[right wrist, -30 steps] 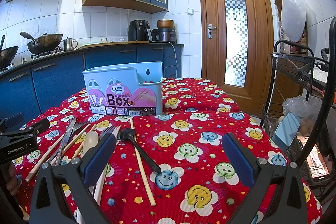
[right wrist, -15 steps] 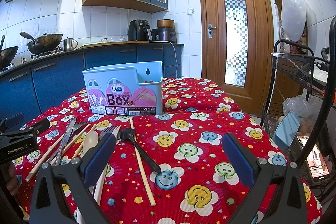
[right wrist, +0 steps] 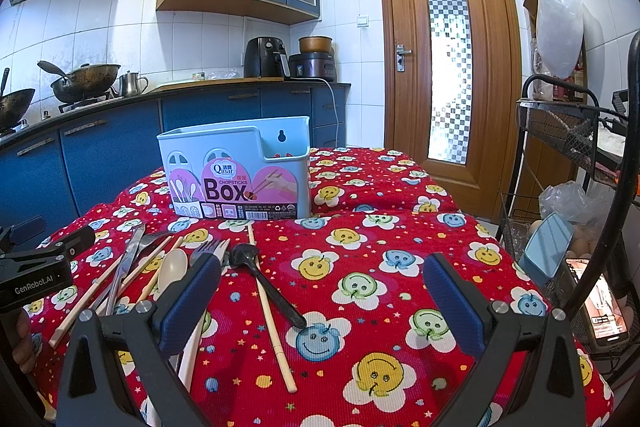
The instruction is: Organize utensils
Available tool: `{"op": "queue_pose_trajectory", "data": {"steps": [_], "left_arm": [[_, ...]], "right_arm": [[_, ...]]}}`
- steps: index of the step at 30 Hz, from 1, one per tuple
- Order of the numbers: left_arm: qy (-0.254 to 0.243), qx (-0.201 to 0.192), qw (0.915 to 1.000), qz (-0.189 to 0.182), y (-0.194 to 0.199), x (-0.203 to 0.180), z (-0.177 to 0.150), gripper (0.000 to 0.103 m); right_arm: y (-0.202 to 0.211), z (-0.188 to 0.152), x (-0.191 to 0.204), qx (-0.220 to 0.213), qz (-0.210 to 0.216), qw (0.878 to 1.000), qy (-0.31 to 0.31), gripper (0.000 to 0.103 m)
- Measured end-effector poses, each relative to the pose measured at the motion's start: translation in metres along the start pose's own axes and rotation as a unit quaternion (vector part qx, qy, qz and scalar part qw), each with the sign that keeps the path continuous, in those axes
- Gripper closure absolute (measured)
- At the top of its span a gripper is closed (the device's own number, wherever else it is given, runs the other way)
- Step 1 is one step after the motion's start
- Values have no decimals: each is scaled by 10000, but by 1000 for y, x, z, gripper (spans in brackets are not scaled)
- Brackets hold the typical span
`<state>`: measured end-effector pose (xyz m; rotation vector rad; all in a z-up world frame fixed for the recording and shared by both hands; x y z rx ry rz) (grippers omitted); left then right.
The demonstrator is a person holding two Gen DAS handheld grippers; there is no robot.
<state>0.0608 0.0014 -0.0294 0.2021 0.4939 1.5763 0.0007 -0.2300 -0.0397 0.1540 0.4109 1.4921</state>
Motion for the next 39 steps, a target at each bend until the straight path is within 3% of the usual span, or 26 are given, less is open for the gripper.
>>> {"op": "queue_pose_trajectory", "data": {"steps": [9, 15, 22, 27, 33, 39], "left_arm": [[37, 113, 9999, -10, -5, -3, -3, 4], [52, 551, 9984, -112, -14, -5, -2, 4], [-348, 1073, 9936, -46, -19, -11, 2, 4], [-404, 1638, 9855, -193, -29, -15, -1, 5], [-485, 2022, 9779, -235, -35, -16, -5, 13], [-377, 2617, 9639, -300, -47, -12, -14, 29]], "right_arm": [[-1, 1, -4, 82, 155, 9998, -95, 0], [-10, 1, -6, 385, 411, 9983, -160, 0], [-18, 17, 0, 875, 802, 9927, 227, 1], [-37, 14, 12, 1457, 1142, 9799, 738, 17], [-57, -2, 19, 2104, 1478, 9615, 968, 36], [-64, -8, 21, 2475, 1726, 9470, 1100, 48]]}}
Point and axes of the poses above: each gripper's, at about its wrist camera, not at the fingertips, and y roughly against the way its jaws point, x to its left, z to its top, the point moved 7 cm from there along -y, roughly the way its jaws point, and after that the axes turned 14 degrees about y, right-handed, at the moved point
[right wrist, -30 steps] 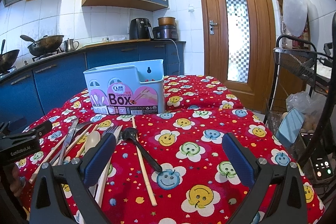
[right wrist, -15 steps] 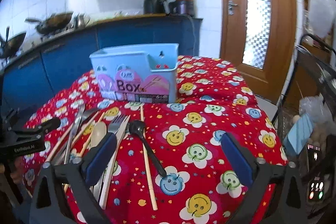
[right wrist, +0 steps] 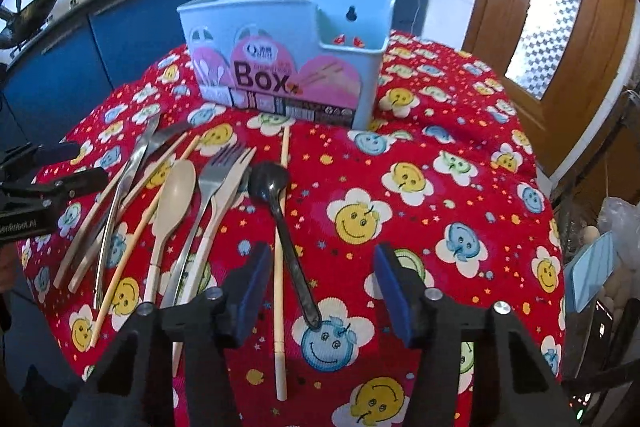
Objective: Organize utensils
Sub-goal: 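Grasp a chopstick with the left tool while the right tool grasps the black spoon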
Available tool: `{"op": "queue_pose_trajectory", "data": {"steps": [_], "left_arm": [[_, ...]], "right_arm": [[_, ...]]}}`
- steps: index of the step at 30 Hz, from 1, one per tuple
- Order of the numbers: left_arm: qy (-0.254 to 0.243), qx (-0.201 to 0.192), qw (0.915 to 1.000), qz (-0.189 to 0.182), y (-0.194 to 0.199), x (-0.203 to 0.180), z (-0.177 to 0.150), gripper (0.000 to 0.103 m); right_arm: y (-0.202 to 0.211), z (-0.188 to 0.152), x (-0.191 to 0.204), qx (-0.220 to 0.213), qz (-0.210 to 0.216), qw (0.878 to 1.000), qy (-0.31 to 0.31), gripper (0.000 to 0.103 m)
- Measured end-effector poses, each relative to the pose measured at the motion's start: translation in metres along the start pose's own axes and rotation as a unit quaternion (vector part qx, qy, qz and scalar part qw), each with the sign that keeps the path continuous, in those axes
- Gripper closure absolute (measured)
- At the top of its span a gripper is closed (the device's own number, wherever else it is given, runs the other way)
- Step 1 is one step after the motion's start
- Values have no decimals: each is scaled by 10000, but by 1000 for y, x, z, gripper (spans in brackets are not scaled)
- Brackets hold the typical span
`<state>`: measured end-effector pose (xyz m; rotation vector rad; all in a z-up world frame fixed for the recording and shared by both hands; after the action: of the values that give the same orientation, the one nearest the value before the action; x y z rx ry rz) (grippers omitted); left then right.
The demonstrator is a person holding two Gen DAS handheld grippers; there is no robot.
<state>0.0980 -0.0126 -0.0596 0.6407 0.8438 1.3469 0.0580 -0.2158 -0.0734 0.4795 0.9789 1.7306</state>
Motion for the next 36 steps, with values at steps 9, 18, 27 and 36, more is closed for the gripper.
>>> {"op": "queue_pose_trajectory", "data": {"steps": [9, 18, 27, 36], "left_arm": [[-69, 471, 9988, -142, -16, -3, -9, 42], [-313, 920, 9952, -81, -23, -9, 3, 59], [-253, 1163, 9928, -162, -31, -15, 15, 96], [181, 951, 9937, -568, -12, 0, 19, 99]], "right_arm": [[-11, 1, -1, 352, 308, 9989, 102, 57], [-20, 10, 0, 758, 485, 9953, 369, 67], [-32, 33, 6, 948, 478, 9919, 700, 67], [-29, 52, 6, 583, 448, 9946, 738, 95]]}}
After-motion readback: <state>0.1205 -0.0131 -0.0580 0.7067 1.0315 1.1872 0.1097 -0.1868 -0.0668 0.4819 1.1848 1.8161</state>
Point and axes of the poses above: each gripper's, at about its wrist camera, not at the fingertips, and y roughly against the way its jaws point, x to its left, z to its top, the point moved 7 cm from there along -y, roughly the way its jaws point, and after that the axes turned 14 degrees about y, right-handed, at the moved point
